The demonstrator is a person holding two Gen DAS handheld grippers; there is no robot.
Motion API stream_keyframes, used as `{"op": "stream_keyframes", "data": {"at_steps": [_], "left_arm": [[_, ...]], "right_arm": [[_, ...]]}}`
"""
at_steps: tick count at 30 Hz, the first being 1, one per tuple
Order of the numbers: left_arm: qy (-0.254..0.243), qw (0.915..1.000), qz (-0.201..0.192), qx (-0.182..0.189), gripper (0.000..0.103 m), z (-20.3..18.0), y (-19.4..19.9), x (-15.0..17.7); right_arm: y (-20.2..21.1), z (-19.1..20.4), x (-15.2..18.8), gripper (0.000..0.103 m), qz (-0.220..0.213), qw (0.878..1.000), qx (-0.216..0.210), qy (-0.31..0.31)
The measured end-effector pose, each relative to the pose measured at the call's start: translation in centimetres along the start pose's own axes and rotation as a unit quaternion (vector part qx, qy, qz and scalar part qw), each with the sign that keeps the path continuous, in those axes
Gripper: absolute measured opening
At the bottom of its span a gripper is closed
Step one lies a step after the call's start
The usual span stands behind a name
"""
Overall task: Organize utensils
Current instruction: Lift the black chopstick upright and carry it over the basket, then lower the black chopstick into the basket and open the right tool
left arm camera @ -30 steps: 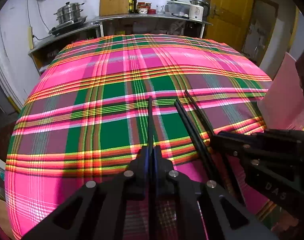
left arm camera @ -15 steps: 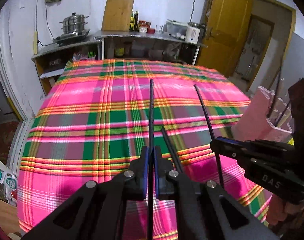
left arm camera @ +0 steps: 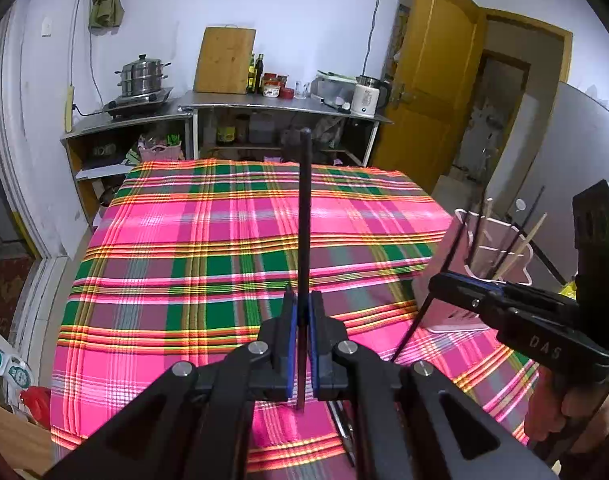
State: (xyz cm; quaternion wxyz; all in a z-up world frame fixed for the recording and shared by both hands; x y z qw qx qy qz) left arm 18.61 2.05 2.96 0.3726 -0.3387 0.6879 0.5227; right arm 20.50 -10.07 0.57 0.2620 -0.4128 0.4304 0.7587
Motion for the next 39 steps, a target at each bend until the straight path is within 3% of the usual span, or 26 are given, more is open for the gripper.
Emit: {"op": "stream_keyframes", "data": {"at_steps": [10,26,39], "left_arm": [[-0.005,0.9995,-0.012,0.03,0.006,-3.3,1.8,-1.5],[-0.012,0.9921,0.027,0.122,0.006,-13.4,0.2,-0.3],[-0.024,0.9859,-0.033,0.162,0.006,-18.6,-0.2,-8.0]], "right_arm": [[4.8,-1.1,-1.4,0.005,-0.039,0.999,0.009,-0.009],[11.6,-7.9,-1.8,0.005,-0.073,0.993,0.074,-0.048],[15.2,-10.7,-8.2,0.005,-0.143,0.983,0.106,-0.041]]}}
Point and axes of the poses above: each gripper's, at about its wrist camera, not at the fingertips, and y roughly against the way its jaws point, z to its left, x to its underside, the point moved 10 cm from there along -y, roughly the way its jaws point, and after that the axes turned 12 degrees about -z, right-handed, at the moved point
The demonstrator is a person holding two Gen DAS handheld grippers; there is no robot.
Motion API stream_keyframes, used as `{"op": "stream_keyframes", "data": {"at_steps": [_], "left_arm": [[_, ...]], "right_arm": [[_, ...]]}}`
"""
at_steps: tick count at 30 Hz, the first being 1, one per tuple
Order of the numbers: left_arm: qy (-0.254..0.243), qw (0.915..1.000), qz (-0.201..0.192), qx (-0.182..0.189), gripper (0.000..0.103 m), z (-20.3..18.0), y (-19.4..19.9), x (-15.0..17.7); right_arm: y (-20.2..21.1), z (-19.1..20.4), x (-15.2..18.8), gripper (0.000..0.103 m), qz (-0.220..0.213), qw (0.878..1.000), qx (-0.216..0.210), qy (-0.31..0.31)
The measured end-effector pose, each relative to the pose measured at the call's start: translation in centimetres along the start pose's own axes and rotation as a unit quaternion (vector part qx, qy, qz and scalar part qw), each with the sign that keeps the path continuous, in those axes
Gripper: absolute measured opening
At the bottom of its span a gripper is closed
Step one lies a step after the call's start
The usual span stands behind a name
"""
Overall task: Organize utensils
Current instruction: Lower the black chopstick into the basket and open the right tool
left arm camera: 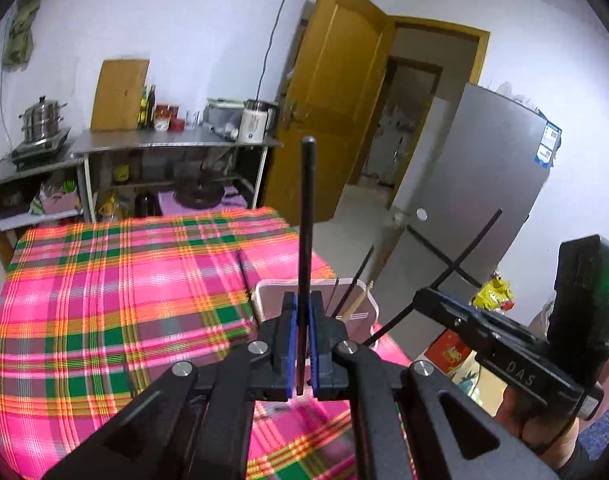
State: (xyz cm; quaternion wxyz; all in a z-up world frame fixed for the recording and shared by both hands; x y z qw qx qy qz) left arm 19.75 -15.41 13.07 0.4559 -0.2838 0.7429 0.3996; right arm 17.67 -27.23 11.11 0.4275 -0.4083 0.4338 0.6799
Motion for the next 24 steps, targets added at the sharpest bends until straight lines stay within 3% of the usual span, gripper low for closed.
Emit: {"op": "stream_keyframes", "data": {"at_steps": [9,24], "left_arm": [[-0.009,0.9998,-0.016,-0.003,0.006,-0.3,-3.6,-2.6],[0.002,0.9985,0.054,-0.009,0.006,1.4,-8.0,3.8]], "right_arm": [[-1.9,-1.0,-1.1,0.005,-0.011,1.0,0.015,0.003],[-5.2,-2.1,4.1,0.005,0.042,0.999,0.024,-0.001]]}}
Point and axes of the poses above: each gripper's, at about its wrist camera, not at the fingertips, and y roughly against the way its jaws point, z to its left, x to its underside, the point moved 10 cm from there along -y, roughly the way its jaws point, and after that the axes turned 12 degrees about -z, right-handed, at the moved point
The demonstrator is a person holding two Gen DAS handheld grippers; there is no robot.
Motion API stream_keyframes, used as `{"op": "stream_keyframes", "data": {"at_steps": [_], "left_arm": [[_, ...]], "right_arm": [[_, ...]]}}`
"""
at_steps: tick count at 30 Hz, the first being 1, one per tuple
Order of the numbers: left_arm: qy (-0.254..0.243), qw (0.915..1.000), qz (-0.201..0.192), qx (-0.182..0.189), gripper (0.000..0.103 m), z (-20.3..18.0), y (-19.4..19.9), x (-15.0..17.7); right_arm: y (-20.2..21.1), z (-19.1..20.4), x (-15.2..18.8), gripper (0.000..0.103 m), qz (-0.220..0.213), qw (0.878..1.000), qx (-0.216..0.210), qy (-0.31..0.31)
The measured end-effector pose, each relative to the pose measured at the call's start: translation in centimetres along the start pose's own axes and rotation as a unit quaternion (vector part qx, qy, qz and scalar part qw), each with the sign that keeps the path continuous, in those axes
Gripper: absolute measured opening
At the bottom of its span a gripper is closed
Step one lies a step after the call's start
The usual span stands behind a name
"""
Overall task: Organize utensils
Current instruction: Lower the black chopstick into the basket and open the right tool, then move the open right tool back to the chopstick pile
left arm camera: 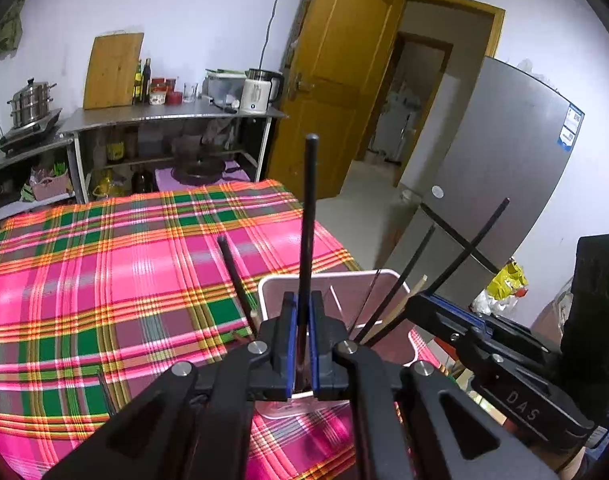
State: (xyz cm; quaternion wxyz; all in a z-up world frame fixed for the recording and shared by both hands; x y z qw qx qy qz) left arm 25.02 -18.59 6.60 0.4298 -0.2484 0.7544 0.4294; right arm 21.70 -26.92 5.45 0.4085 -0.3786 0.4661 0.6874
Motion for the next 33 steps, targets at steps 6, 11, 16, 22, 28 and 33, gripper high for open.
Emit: {"op": "stream_keyframes", "data": {"at_steps": [6,11,16,22,28,33], "left_arm": [[-0.001,0.9999,0.013,0.001,0.007,0.4,-0.5,1.5],[-0.006,0.9998,0.014,0.013,0.019,-0.3,0.0,2.2],[-0.019,0.9996,-0.007,0.019,0.037,-1.1,1.6,1.4],[-0.019,0.999,-0.037,0.018,0.043,-1.1,4.1,-0.1],[-0.001,0.9984,-0.056,0.004,0.045,0.6,6.5,-0.5],[0.017,0.9981,-0.057,-0.017,0.045,3.3,8.2,0.9]], "right_arm": [[-1.1,-0.5,1.8,0.006,0.024,1.0,0.003,-0.003],[-1.1,-0.8,2.0,0.009,0.032,0.999,0.006,-0.003],[0.1,-0.9,1.0,0.012,0.013,1.0,0.01,0.003],[1.4,-0.9,0.3,0.012,0.0,1.0,0.01,-0.003],[2.6,-0.4,0.5,0.012,-0.005,1.0,0.006,-0.001],[3.4,0.8,1.3,0.012,-0.001,1.0,-0.006,0.006]]}}
Point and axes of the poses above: each gripper's, at about its wrist camera, not at the fingertips, and y roughly against the way its jaws point, z to its left, x to its underside, the point moved 10 cm from there along -y, roughly the way its jaws point, and after that the axes turned 12 degrees about -z, right-handed, at the moved point
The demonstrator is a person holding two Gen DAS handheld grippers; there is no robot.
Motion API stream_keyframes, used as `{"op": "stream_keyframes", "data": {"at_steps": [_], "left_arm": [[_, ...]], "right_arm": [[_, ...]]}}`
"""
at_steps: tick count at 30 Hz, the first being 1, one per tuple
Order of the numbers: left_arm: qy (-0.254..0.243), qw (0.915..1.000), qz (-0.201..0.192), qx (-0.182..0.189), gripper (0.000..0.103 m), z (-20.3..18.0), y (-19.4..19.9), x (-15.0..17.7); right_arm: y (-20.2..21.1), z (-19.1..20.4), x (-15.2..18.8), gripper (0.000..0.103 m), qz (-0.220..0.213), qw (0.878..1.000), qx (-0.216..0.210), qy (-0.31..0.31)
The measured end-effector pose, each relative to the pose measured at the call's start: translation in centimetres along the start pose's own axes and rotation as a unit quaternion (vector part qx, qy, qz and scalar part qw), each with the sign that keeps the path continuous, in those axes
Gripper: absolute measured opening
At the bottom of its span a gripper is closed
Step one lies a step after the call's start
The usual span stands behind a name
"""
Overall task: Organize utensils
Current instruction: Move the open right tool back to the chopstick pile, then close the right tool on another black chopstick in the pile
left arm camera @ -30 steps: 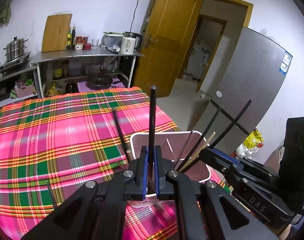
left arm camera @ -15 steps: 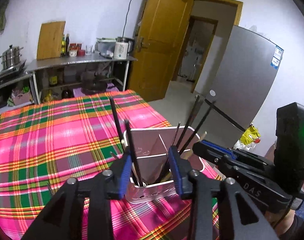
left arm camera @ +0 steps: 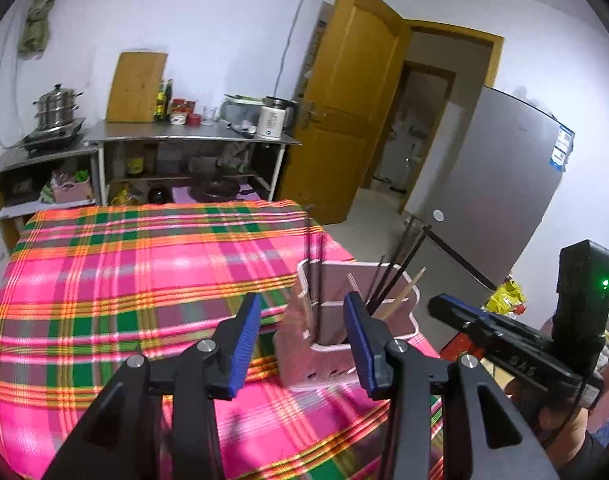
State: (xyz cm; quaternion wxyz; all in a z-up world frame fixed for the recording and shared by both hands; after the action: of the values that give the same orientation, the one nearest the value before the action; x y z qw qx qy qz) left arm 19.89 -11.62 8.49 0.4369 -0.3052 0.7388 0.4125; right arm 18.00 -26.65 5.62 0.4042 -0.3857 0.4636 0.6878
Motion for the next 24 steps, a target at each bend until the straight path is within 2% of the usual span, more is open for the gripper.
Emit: {"op": "stream_keyframes", "data": {"at_steps": [15,24], "left_arm": [[0.029,0.9934,0.054,-0.097,0.045,8.8,3.3,8.7],[0.052,0.9853,0.089,-0.136,0.042,12.5,2.2,12.9]], "right_arm": [[-1.5,5.9,7.0,0.012,0.073,0.995,-0.054,0.033],[-3.6,8.4,10.3,0.012,0.114,0.989,-0.079,0.049]]}}
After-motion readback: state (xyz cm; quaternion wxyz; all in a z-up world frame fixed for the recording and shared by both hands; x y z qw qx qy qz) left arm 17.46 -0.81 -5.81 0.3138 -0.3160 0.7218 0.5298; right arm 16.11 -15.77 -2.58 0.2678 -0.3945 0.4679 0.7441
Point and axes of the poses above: each gripper's, at about its wrist camera, not at the fingertips, and y roughly against the way its jaws point, z to its left, x to its underside, the point moved 10 cm from there along -y, roughly the way its jaws point, and after that the axes turned 12 degrees about -z, right-handed, at the moved point
